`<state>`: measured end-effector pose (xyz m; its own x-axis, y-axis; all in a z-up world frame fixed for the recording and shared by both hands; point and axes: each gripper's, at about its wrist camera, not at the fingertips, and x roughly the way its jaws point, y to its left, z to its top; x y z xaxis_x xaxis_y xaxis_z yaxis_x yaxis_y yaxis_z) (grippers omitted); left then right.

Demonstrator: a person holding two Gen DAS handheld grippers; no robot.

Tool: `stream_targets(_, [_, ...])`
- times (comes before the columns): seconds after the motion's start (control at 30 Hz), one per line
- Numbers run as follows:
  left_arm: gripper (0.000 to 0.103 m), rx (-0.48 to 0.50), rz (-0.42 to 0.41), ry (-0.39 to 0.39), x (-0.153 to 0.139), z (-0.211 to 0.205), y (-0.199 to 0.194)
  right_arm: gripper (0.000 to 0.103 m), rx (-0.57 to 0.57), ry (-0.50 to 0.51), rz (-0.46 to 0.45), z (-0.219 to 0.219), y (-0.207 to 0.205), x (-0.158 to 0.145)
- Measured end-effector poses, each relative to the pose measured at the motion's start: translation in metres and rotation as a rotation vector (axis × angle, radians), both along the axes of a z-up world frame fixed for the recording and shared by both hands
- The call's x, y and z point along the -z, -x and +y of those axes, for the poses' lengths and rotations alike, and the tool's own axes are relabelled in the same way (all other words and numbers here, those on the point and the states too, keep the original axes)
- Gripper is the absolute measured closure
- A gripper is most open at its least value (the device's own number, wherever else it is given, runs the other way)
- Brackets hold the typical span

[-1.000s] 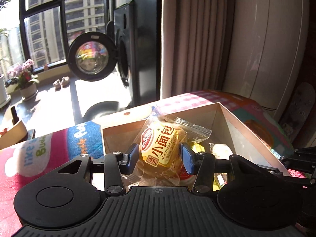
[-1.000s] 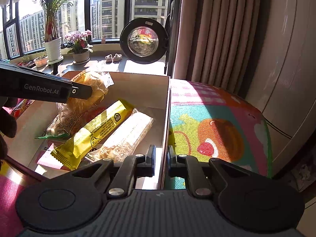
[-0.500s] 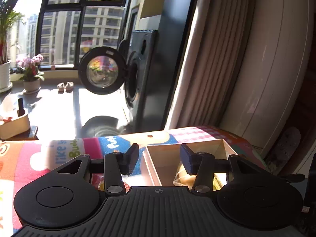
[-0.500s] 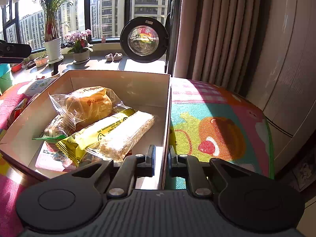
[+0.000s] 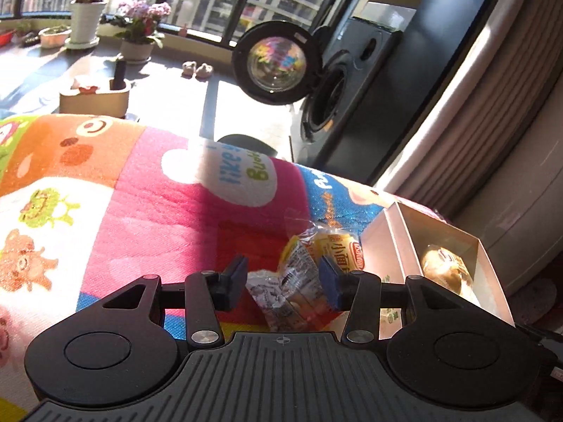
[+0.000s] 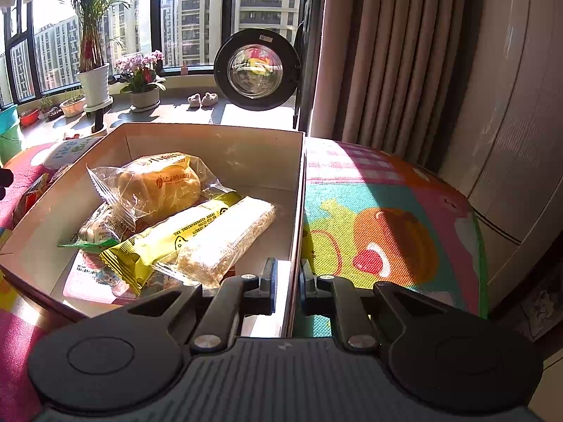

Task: Organize objects
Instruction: 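Reach the left gripper to another wrapped bun packet and grasp it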

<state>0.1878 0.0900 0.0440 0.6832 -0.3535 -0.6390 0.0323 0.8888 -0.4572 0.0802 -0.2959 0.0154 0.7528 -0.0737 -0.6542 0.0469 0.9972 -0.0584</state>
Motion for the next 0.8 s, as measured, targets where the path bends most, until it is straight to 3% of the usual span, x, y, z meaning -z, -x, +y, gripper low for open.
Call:
stream_targets(0.1, [0.054, -0.052, 0.088, 0.143, 0.018, 0.015, 0.000, 0.091, 0.000, 0.002, 0.002, 0.001, 0.000, -0.001])
stream_targets(0.27, [0.054, -0.123, 0.109, 0.234, 0.025, 0.018, -0.007, 0.091, 0.001, 0.004, 0.002, 0.001, 0.000, -0.001])
stream_targets(0.53, [0.053, -0.139, 0.098, 0.155, 0.028, -0.012, -0.014, 0.091, 0.001, 0.004, 0.004, 0.001, 0.000, -0.001])
stream_targets(0.8, [0.053, -0.154, 0.121, 0.154, 0.027, -0.012, -0.004, 0.090, 0.001, 0.002, 0.003, 0.001, -0.001, 0.000])
